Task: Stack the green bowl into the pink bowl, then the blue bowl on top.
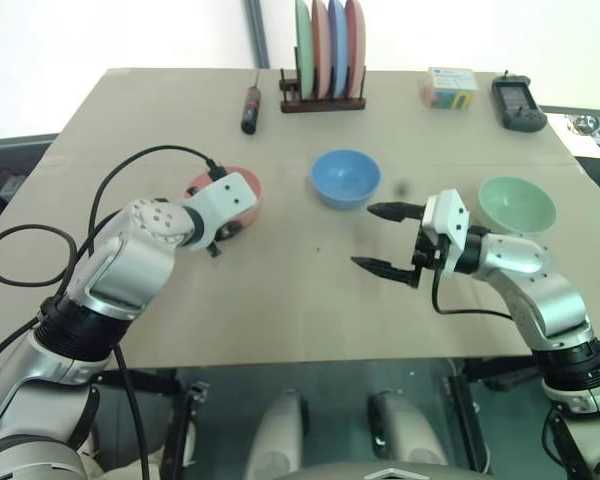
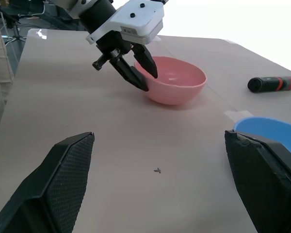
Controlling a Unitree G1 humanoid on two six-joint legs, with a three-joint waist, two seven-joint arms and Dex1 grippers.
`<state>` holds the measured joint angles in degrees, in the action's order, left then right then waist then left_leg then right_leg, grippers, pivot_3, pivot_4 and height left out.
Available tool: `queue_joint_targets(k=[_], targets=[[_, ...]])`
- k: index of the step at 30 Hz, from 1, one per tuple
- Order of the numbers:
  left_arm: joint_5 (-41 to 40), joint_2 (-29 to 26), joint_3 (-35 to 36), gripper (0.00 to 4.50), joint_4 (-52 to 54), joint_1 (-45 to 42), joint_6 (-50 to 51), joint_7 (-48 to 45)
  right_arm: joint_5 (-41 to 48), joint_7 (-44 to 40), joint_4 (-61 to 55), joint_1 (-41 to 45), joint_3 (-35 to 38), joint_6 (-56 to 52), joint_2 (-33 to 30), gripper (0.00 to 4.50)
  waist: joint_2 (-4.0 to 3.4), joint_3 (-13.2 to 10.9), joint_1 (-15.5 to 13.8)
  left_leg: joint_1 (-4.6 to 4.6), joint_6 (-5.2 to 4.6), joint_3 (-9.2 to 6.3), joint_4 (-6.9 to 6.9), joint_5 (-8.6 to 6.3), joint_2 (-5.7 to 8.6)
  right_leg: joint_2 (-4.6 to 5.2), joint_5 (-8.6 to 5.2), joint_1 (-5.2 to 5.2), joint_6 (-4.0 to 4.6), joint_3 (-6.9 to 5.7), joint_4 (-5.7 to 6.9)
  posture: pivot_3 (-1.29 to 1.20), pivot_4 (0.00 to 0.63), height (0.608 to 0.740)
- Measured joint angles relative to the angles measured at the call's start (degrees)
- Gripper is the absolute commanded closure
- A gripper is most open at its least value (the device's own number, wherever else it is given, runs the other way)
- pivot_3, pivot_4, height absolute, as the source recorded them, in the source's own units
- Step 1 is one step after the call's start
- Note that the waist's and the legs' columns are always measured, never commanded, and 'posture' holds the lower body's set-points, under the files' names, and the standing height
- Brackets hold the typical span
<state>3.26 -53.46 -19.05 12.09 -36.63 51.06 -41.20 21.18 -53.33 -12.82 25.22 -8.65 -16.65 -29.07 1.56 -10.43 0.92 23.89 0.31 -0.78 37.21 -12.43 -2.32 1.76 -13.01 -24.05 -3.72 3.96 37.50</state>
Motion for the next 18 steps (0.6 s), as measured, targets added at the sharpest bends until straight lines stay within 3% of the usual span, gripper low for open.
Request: queue_joint_targets(k=[2, 10, 15, 18], targets=[[0.67, 0.4, -0.49, 4.48, -0.81, -0.17, -1.24, -0.57, -0.34, 0.08, 0.11, 0.0, 0.01, 0.0, 0.14, 0.0, 0.0, 0.0, -0.03, -0.03, 0.0, 0.0, 0.07, 0.0, 0.0, 0.0, 0.0, 0.0, 0.01, 0.01, 0.13, 0.0, 0.15, 0.74], [-1.48, 2.58, 0.11, 4.48, -0.81, -0.23, -1.97, -4.96, -0.47, 0.25, 0.06, -1.8, 0.82, 0.25, -0.49, 0.0, 0.01, 0.0, -0.01, -0.02, 0.0, -0.01, 0.11, 0.0, 0.0, -0.01, 0.0, -0.01, 0.01, 0.01, 0.17, 0.0, 0.15, 0.74], [-11.06, 0.34, 1.71, 4.48, 7.9, 3.51, -15.83, -19.71, -0.16, 1.78, -2.72, -7.19, 4.76, -0.1, -2.68, 0.0, 0.02, -0.01, -0.14, 0.01, 0.0, 0.05, 0.1, 0.0, 0.04, 0.08, 0.0, -0.03, 0.02, 0.05, 0.14, 0.0, 0.15, 0.74], [-12.49, 0.19, 1.1, 4.48, 8.3, 4.58, -23.17, -25.35, 0.03, 2.81, -4.71, -9.35, 6.47, -0.77, -3.63, 0.0, 0.01, -0.01, 0.03, -0.11, -0.01, 0.06, 0.11, 0.0, 0.01, 0.01, -0.13, -0.02, 0.21, 0.08, 0.24, 0.0, 0.15, 0.74]])
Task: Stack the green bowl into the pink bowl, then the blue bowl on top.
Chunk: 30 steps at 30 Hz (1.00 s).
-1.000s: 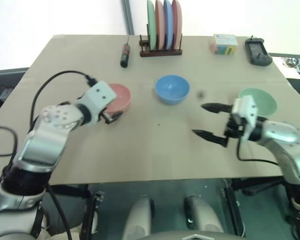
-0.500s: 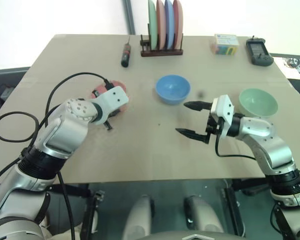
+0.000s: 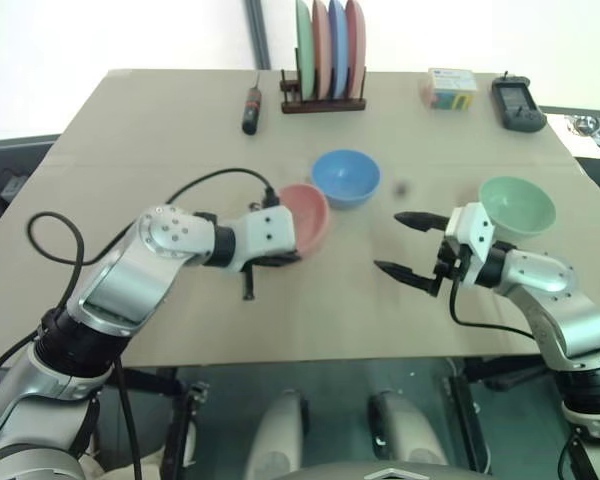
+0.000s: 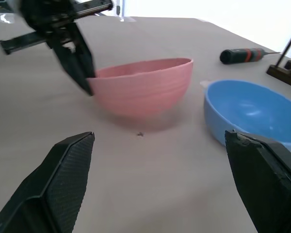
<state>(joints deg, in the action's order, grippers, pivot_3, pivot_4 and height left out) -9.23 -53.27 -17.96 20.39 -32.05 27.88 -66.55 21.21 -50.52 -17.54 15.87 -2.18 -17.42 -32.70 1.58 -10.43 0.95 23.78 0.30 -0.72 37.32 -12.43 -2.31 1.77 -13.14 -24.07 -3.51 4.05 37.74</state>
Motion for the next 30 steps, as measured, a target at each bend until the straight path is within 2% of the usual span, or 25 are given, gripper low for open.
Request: queue_joint_targets(k=[4, 5, 6, 8, 9, 14, 15, 17, 18, 21, 25, 30], targets=[[0.27, 2.08, -1.31, 4.48, -2.86, -0.51, -6.13, -3.73, 0.05, 1.36, -1.27, -2.24, 1.93, -0.71, -0.92, 0.0, -0.01, 0.01, -0.05, -0.01, -0.01, 0.02, 0.09, 0.01, 0.0, -0.02, -0.1, 0.02, -0.15, 0.03, 0.06, 0.0, 0.15, 0.74], [0.71, 2.86, -2.27, 3.84, -4.15, -1.13, -7.76, -4.49, 0.06, 1.67, -1.82, -2.81, 2.38, -0.8, -1.13, 0.0, -0.01, 0.01, -0.11, 0.02, -0.01, 0.02, 0.1, 0.01, 0.02, -0.01, -0.1, 0.02, -0.15, 0.04, 0.05, 0.0, 0.15, 0.74], [1.41, 3.7, -3.34, 3.63, -5.58, -1.97, -8.96, -5.32, 0.1, 2.11, -2.5, -3.61, 2.92, -0.99, -1.39, 0.0, 0.0, 0.01, -0.19, 0.04, -0.01, 0.01, 0.11, 0.0, 0.02, -0.01, -0.1, 0.03, -0.16, 0.03, 0.03, 0.0, 0.15, 0.74], [2.33, 4.45, -4.36, 2.8, -7.51, -2.99, -10.29, -6.4, 0.28, 2.51, -3.38, -4.85, 3.73, -1.24, -1.88, 0.0, 0.01, 0.01, -0.18, 0.05, -0.01, 0.02, 0.11, 0.0, 0.02, 0.0, -0.07, 0.03, -0.15, 0.04, 0.01, 0.0, 0.15, 0.74], [2.48, 4.62, -4.56, 2.52, -8.24, -3.33, -10.7, -6.99, 0.32, 2.78, -3.91, -5.71, 4.32, -1.33, -2.06, 0.0, 0.01, 0.01, -0.16, 0.05, -0.01, 0.01, 0.11, 0.0, 0.02, -0.01, -0.06, 0.03, -0.17, 0.04, 0.02, 0.0, 0.15, 0.74], [1.27, 5.32, -3.34, 0.35, -8.64, -3.56, -10.26, -7.52, -0.8, 6.06, -4.43, -7.13, 5.9, -1.97, -2.75, 0.0, 0.0, 0.01, 0.13, 0.02, -0.01, 0.0, 0.1, 0.0, 0.0, -0.03, -0.08, 0.02, -0.2, 0.05, 0.05, 0.0, 0.15, 0.74], [0.39, 5.31, -1.96, 0.17, -8.45, -3.34, -9.52, -7.28, -1.74, 6.99, -4.41, -7.24, 6.03, -2.03, -3.02, 0.0, 0.0, 0.01, 0.13, 0.02, -0.01, 0.01, 0.1, 0.0, 0.0, -0.03, -0.08, 0.01, -0.2, 0.05, 0.07, 0.0, 0.15, 0.74], [-2.13, 5.4, 2.72, 0.17, -7.44, -1.46, -8.59, -5.81, -3.42, 8.75, -4.05, -7.16, 6.73, -2.41, -4.11, 0.0, 0.0, 0.01, 0.16, 0.0, -0.01, 0.04, 0.1, 0.0, 0.0, -0.01, -0.09, 0.02, -0.19, 0.07, 0.07, 0.0, 0.15, 0.74], [-5.62, 7.38, 8.73, 0.17, -6.91, 2.11, -8.83, -3.58, -5.33, 9.89, -3.09, -6.36, 6.68, -2.65, -5.32, 0.0, -0.08, 0.04, 0.34, -0.03, -0.01, 0.12, 0.09, 0.0, -0.01, 0.02, -0.08, 0.02, -0.17, 0.12, 0.03, 0.0, 0.15, 0.74], [-9.87, 9.87, 16.82, 0.17, -5.55, 7.17, -9.3, 0.84, -10.71, 13.19, 1.82, -2.69, 5.78, -4.77, -8.11, 0.0, -0.03, 0.02, 0.54, -0.02, -0.01, 0.11, 0.12, 0.0, -0.01, 0.04, 0.0, 0.01, -0.04, 0.09, 0.07, 0.0, 0.15, 0.74], [-12.91, 9.98, 21.93, 0.17, -5.23, 10.23, -11.76, 1.45, -15.95, 17.17, 11.82, 4.91, 4.51, -8.5, -8.82, 0.0, -0.01, 0.02, 0.75, -0.04, -0.01, 0.06, 0.13, 0.0, 0.0, 0.02, 0.01, 0.04, 0.0, 0.08, 0.1, 0.0, 0.15, 0.74], [-25.76, 10.57, 25.29, 0.17, -5.33, 11.04, -7.38, -4.2, -19.28, 17.96, 22.33, 12.59, 0.6, -12.86, -7.56, 0.0, -0.02, 0.01, 1.24, 0.02, -0.01, 0.08, 0.1, 0.0, 0.01, 0.03, 0.12, 0.01, -0.18, 0.09, 0.05, 0.0, 0.15, 0.74]])
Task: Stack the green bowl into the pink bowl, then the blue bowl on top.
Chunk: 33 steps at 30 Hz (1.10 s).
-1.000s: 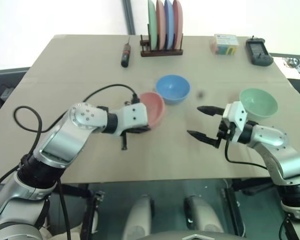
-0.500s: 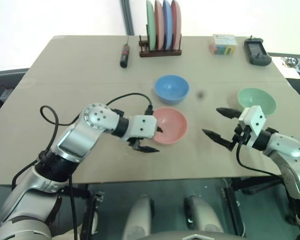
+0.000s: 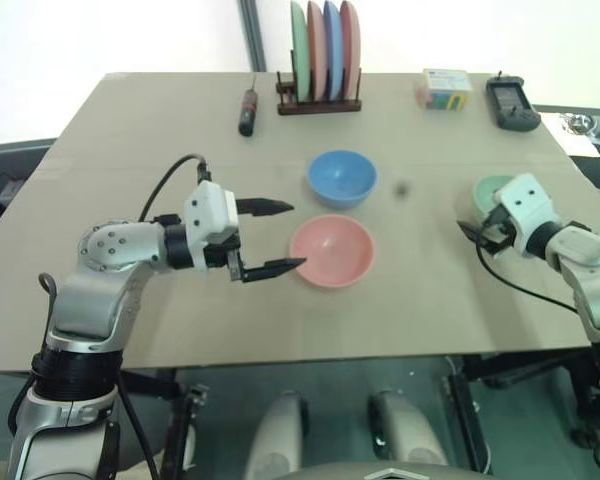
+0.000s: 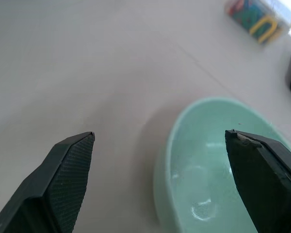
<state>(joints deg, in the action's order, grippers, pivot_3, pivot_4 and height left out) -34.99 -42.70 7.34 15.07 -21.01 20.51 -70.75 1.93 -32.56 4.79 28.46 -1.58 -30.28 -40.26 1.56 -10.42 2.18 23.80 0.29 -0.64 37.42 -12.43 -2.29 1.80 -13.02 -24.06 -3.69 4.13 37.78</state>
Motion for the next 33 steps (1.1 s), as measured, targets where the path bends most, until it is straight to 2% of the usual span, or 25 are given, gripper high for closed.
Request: queue_joint_targets(k=[1, 10, 11, 18, 20, 22, 25, 28, 33], targets=[[-1.26, 0.28, 1.05, 0.0, 0.01, 0.33, 0.31, 0.29, -0.19, -0.29, 1.8, 1.26, -0.62, -0.99, 0.21, 0.54, 0.0, 0.0, 0.04, -0.02, 0.0, -0.01, -0.02, 0.0, 0.0, -0.01, 0.01, 0.0, -0.01, 0.0, -0.01, 0.0, 0.15, 0.74], [-6.67, 0.89, 3.34, 0.0, 1.46, 1.35, 3.86, 3.99, -0.94, -1.92, 6.95, 5.04, -1.85, -3.63, 1.02, 4.16, 0.0, 0.0, 0.16, -0.01, 0.0, -0.02, -0.05, 0.0, 0.0, -0.01, 0.01, 0.0, -0.02, -0.01, -0.03, 0.0, 0.15, 0.74], [-7.34, 1.03, 3.37, 0.0, 2.03, 1.52, 4.28, 4.3, -1.01, -2.02, 7.22, 5.07, -1.99, -3.66, 1.22, 4.39, 0.0, 0.0, 0.14, -0.01, 0.0, -0.02, -0.05, 0.0, 0.0, -0.01, 0.01, 0.0, -0.02, -0.01, -0.03, 0.0, 0.15, 0.74], [-7.4, 2.85, 3.64, 0.0, 3.2, 3.62, 2.2, 6.17, -2.02, -3.41, 6.25, 5.37, -3.03, -1.8, 0.85, 4.39, -0.03, -0.02, 0.24, -0.01, 0.0, 0.01, -0.07, 0.0, 0.0, -0.01, 0.01, -0.02, -0.01, 0.01, -0.03, 0.0, 0.15, 0.74], [-6.07, 3.09, 4.03, 0.0, 3.3, 5.33, -0.11, 6.24, 0.55, -6.89, -0.15, 4.12, -2.67, -1.68, 0.28, 4.39, -0.04, -0.02, 0.33, 0.0, 0.0, 0.01, -0.14, 0.0, -0.01, -0.03, 0.01, -0.07, -0.01, 0.02, -0.03, 0.0, 0.15, 0.74], [-5.69, 3.99, 5.01, 0.0, 2.83, 8.06, -1.05, 6.73, 6.77, -12.01, -12.05, 3.07, -2.44, -2.65, 1.13, 4.39, -0.07, -0.03, 0.51, -0.02, 0.0, -0.04, -0.2, 0.0, -0.11, -0.14, 0.0, -0.08, -0.01, 0.03, -0.02, 0.0, 0.15, 0.74], [-5.72, 5.16, 6.83, 0.0, 2.02, 10.39, -2.51, 7.55, 11.18, -14.09, -21.83, 3.56, -3.35, -6.18, 2.62, 4.39, -0.06, -0.02, 0.24, -0.02, 0.0, -0.12, -0.16, 0.0, -0.12, -0.14, -0.01, -0.07, 0.0, -0.06, 0.01, 0.0, 0.15, 0.74], [-8.91, 4.67, 10.7, 0.0, -0.72, 13.72, -3.41, 3.13, 16.17, -14.79, -30.65, 5.63, -8.79, -11.96, 7.33, 4.39, -0.05, -0.02, 0.22, -0.02, 0.0, -0.09, -0.1, 0.0, -0.12, -0.12, -0.13, -0.07, 0.2, -0.06, 0.02, 0.0, 0.15, 0.74], [-11.39, 0.93, 14.09, 0.0, -5.89, 14.97, -2.93, -3.79, 20.95, -17.2, -32.58, 9.34, -16.01, -15.12, 13.22, 4.39, -0.02, 0.0, -0.12, -0.02, 0.0, -0.12, -0.09, 0.0, -0.12, -0.08, -0.14, -0.06, 0.22, -0.12, -0.01, 0.0, 0.15, 0.74]])
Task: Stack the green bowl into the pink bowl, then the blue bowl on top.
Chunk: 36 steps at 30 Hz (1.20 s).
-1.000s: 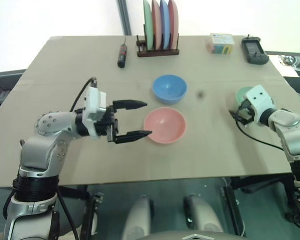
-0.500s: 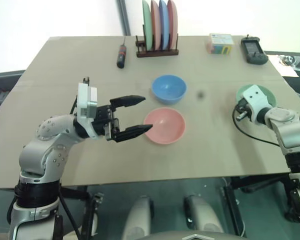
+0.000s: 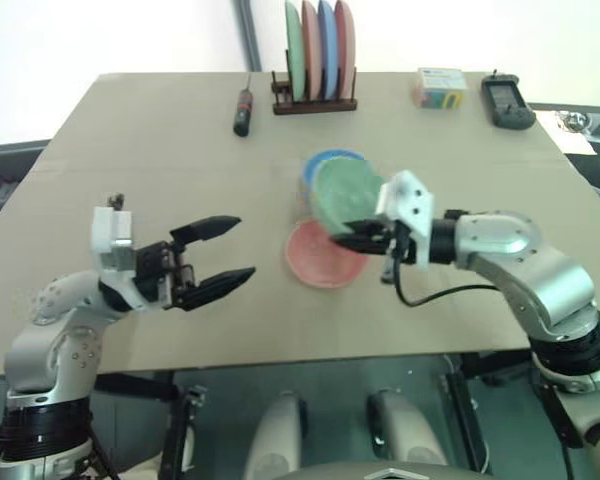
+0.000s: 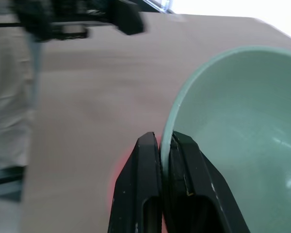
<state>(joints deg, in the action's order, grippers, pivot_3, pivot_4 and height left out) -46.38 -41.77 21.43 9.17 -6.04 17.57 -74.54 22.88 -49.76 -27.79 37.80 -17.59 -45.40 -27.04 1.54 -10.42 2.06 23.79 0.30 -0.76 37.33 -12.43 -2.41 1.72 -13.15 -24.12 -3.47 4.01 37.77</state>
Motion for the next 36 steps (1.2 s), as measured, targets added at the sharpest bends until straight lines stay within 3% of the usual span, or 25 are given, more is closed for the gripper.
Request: queue_joint_targets(k=[1, 3, 4, 13, 18, 22, 25, 29, 34, 35, 36], targets=[[-0.02, -0.08, 0.45, 0.0, -0.82, -0.12, 0.01, -0.35, 0.49, -0.48, 1.06, 0.07, -0.96, -0.27, 1.06, 4.39, 0.03, 0.02, -0.01, 0.01, 0.0, 0.01, 0.0, 0.0, 0.01, 0.01, 0.0, 0.01, 0.0, 0.0, -0.02, 0.0, 0.15, 0.74], [-0.02, -0.07, 0.55, 0.0, -1.42, -0.49, 0.0, -0.35, 0.5, -1.23, 4.48, 0.39, -2.7, -0.18, 2.14, 3.72, 0.04, 0.01, -0.02, 0.04, 0.0, 0.02, 0.01, 0.0, 0.05, 0.07, 0.01, 0.01, 0.0, 0.0, -0.04, 0.0, 0.15, 0.74], [-0.03, -0.07, 0.56, 0.0, -1.42, -0.56, 0.02, -0.32, 0.38, -1.46, 5.98, 0.66, -3.02, -0.15, 2.45, 3.62, 0.04, 0.01, 0.01, 0.04, 0.0, 0.04, 0.01, 0.0, 0.05, 0.08, 0.01, 0.01, 0.01, 0.0, -0.05, 0.0, 0.15, 0.74], [-2.38, -0.1, 0.72, 0.0, 1.88, 1.13, 3.49, 0.91, -1.02, -3.48, 10.08, 1.58, -1.93, 2.8, -0.27, 0.03, 0.03, 0.0, 0.26, 0.05, 0.0, 0.03, -0.07, 0.0, 0.04, 0.07, 0.01, -0.05, -0.01, 0.0, -0.03, 0.0, 0.15, 0.74], [-4.19, -0.14, 1.52, 0.0, 3.77, 2.48, 5.6, 2.2, -2.37, -5.2, 13.9, 5.61, 6.45, 12.78, -5.2, 0.03, 0.03, -0.01, 0.27, 0.0, 0.0, 0.06, -0.06, 0.0, 0.04, 0.06, 0.0, -0.03, -0.02, 0.0, -0.04, 0.0, 0.15, 0.74], [-5.56, -0.15, 2.8, 0.0, 4.99, 3.72, 6.86, 3.57, -15.53, -6.52, 32.77, 11.16, 2.23, 33.29, -8.76, 0.03, 0.05, 0.0, 0.54, -0.05, 0.0, 0.15, -0.06, 0.0, 0.02, 0.06, 0.0, -0.03, -0.01, 0.04, -0.06, 0.0, 0.15, 0.74], [-6.3, -0.15, 4.01, 0.0, 7.27, 5.79, 7.6, 5.17, -27.76, -2.94, 57.57, 17.37, -4.88, 51.73, -4.4, 0.03, 0.04, -0.03, 1.12, 0.04, 0.01, 0.21, -0.13, 0.0, 0.02, 0.04, 0.03, -0.17, 0.0, 0.12, 0.0, 0.0, 0.15, 0.74], [-7.84, -0.19, 6.62, 0.0, 10.12, 9.17, 8.61, 7.09, -36.62, 4.48, 76.5, 23.99, -9.11, 64.93, 1.66, 0.03, 0.05, -0.07, 1.94, 0.08, 0.02, 0.24, -0.23, 0.0, 0.03, 0.06, 0.14, -0.23, -0.17, 0.17, -0.06, 0.0, 0.15, 0.74], [-9.82, -0.35, 11.07, 0.0, 13.99, 14.36, 9.75, 9.47, -44.36, 14.33, 90.51, 30.11, -11.41, 74.51, 7.12, 0.03, 0.05, -0.08, 1.93, 0.07, 0.02, 0.19, -0.31, 0.0, 0.05, 0.08, 0.04, -0.24, 0.02, 0.17, -0.06, 0.0, 0.15, 0.74], [-10.24, -0.33, 12.18, 0.0, 15.28, 15.67, 9.88, 10.1, -45.71, 15.82, 92.84, 31.13, -11.9, 75.9, 8.4, 0.42, 0.06, -0.08, 1.9, 0.07, 0.02, 0.17, -0.3, 0.0, 0.05, 0.08, 0.03, -0.23, 0.04, 0.16, -0.06, 0.0, 0.15, 0.74], [-10.55, -0.32, 12.58, 0.0, 15.87, 16.18, 9.95, 10.39, -46.46, 16.54, 93.98, 31.49, -11.98, 76.54, 9.02, 0.42, 0.06, -0.08, 1.84, 0.06, 0.02, 0.17, -0.29, 0.0, 0.06, 0.08, 0.02, -0.22, 0.04, 0.16, -0.04, 0.0, 0.15, 0.74]])
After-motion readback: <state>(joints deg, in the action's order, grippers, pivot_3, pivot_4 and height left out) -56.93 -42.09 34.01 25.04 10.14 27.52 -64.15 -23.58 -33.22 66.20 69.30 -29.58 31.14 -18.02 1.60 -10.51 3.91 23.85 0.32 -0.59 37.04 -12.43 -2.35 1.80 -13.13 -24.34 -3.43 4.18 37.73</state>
